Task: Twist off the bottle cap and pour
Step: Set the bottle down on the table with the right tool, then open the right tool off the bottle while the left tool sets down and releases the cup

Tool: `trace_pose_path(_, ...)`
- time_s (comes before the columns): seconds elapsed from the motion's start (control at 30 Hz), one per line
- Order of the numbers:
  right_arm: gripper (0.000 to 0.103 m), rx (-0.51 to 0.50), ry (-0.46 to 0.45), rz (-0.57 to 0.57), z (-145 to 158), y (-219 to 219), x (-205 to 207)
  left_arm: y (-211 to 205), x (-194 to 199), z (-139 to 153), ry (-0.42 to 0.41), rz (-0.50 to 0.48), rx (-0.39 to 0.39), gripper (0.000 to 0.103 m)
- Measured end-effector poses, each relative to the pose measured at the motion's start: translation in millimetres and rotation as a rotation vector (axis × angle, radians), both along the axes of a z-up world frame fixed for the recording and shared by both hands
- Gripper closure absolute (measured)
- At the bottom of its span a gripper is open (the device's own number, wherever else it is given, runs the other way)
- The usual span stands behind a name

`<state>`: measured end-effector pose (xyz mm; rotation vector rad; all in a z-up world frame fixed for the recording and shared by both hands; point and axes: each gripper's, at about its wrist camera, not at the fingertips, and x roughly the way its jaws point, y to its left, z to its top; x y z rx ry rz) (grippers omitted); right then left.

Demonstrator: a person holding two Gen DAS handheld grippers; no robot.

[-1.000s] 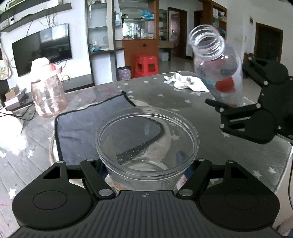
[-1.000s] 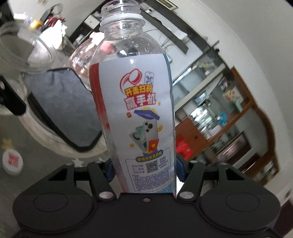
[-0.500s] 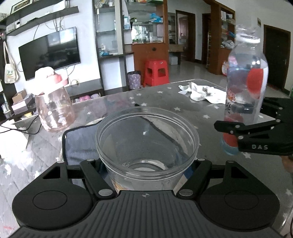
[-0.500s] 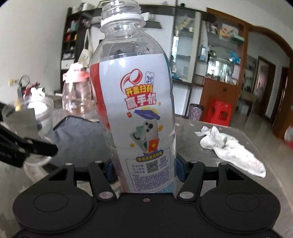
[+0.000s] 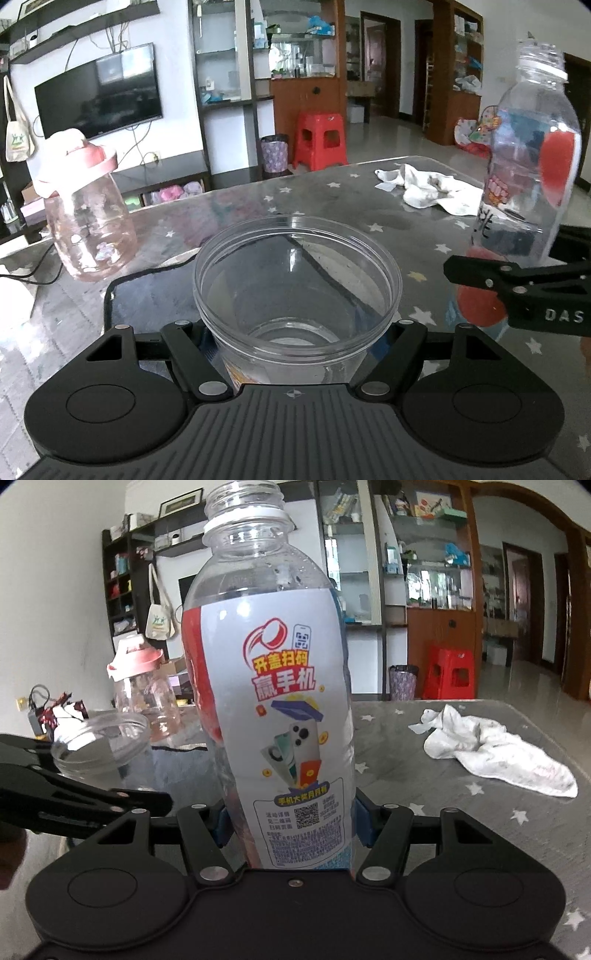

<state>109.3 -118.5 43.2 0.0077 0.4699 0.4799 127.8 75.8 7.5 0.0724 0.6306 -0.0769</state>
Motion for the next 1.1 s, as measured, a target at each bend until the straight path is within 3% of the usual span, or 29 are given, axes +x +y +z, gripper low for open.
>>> trace_pose_path(0.6,0.039,0.042,0.023,-0.018,-13.0,11.2,14.1,6.8,34.3,-22.1,0.025,0.029,-0.031,0.028)
trace_pose_path(1.1,0.039,0.03,0.026,-0.019,-21.7,16.9,15.6,2.2,46.0,-45.8,0.039,0.02,-0.002,0.028)
